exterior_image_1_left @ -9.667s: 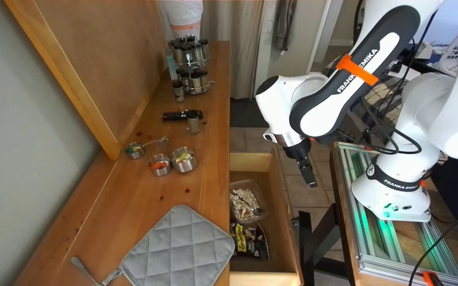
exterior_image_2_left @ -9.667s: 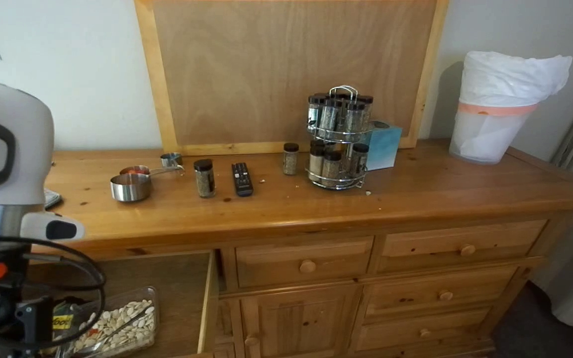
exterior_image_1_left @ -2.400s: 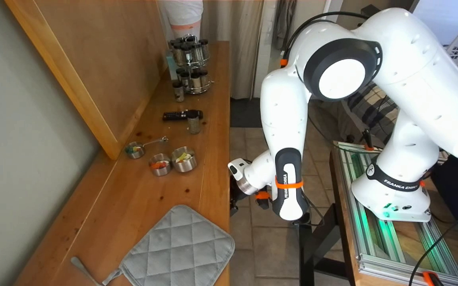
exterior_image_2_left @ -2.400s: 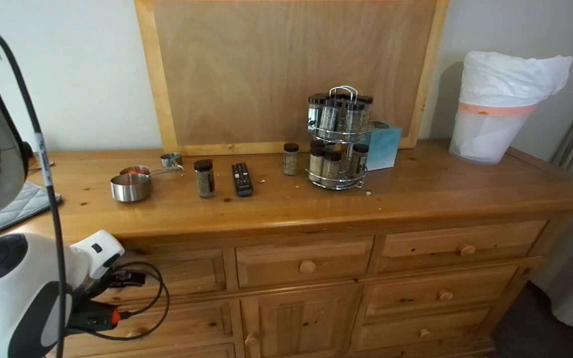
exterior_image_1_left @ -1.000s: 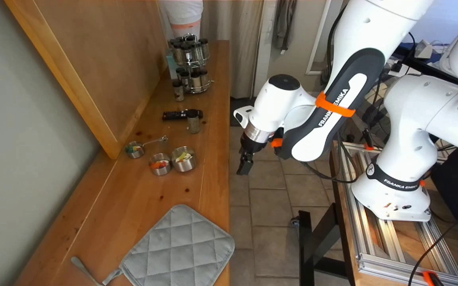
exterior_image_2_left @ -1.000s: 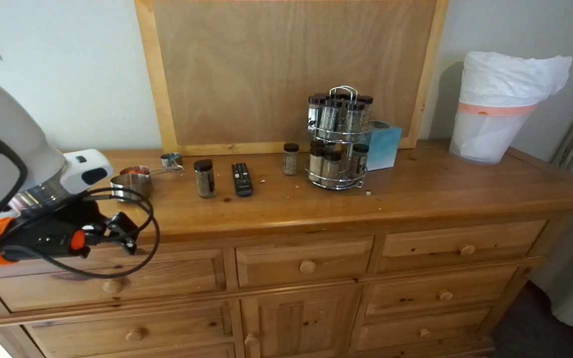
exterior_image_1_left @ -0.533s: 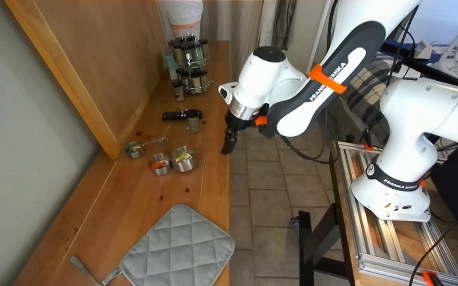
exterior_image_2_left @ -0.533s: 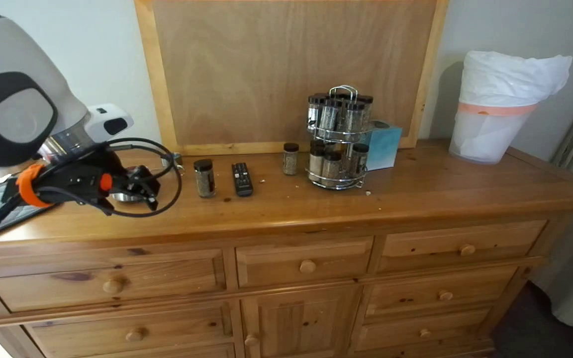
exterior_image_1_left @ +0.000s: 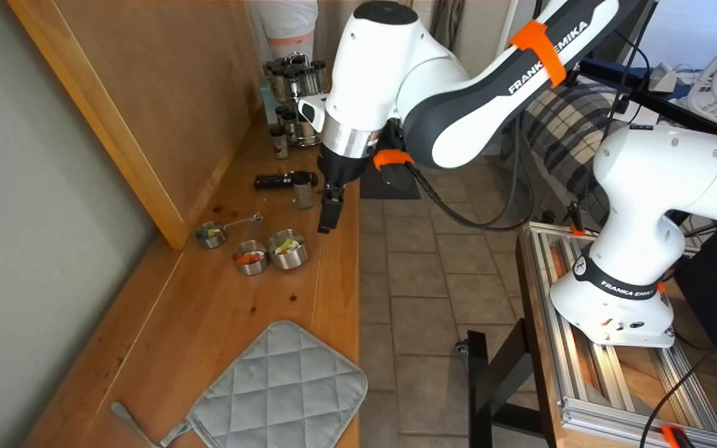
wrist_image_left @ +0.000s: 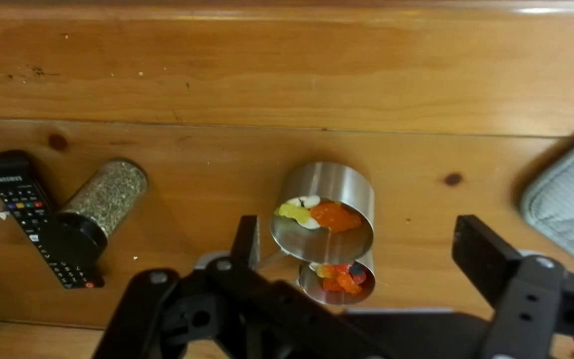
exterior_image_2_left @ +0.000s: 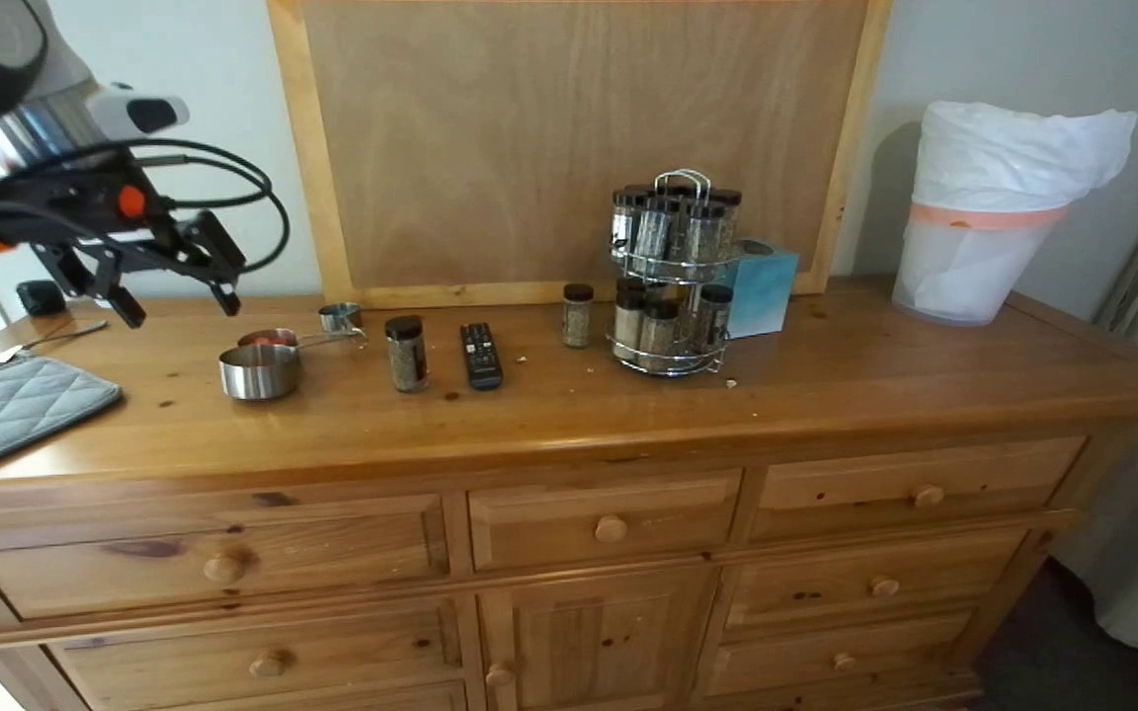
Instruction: Close the top drawer of the cabinet
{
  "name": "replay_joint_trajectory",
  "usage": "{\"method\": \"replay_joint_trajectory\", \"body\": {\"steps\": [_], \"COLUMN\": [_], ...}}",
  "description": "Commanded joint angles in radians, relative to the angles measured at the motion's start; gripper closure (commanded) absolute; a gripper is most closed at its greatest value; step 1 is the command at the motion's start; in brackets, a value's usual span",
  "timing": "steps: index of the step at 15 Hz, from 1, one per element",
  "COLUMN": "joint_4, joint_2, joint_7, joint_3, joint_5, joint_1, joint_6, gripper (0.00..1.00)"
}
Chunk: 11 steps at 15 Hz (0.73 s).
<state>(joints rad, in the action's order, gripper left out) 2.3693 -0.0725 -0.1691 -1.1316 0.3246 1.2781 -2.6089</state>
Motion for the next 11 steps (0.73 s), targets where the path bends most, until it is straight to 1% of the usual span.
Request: {"method": "replay_joint_trajectory", "body": {"steps": [1,3,4,5,6,7,8,9,11], "joint_4": [-0.071,-0.088,-0.085,-0.065,-0.092,-0.088,-0.085,-0.083,-0.083], "joint_2": [-0.195,-0.299,-0.320,-0.375,-0.182,-0.211,-0.215,-0.205,-0.167], "joint_7": [-0.186,-0.272,-0.267,-0.281,-0.152,-0.139,-0.115,-0.100,-0.105], "joint_3": [0.108,0.200,0.330,0.394,0.453,0.528,0.586,0.614,0.623], "joint_5": [0.138,0.180,0.135,0.157,-0.005,-0.031,-0.059,-0.072,-0.072], "joint_1": [-0.039,-0.082,-0.199,-0.255,-0.351,-0.423,-0.488,-0.521,-0.534], "joint_6": [0.202,0.300,0.332,0.341,0.257,0.269,0.273,0.273,0.259], "gripper": [0.00,0.00,0.00,0.00,0.00,0.00,0.00,0.00,0.00]}}
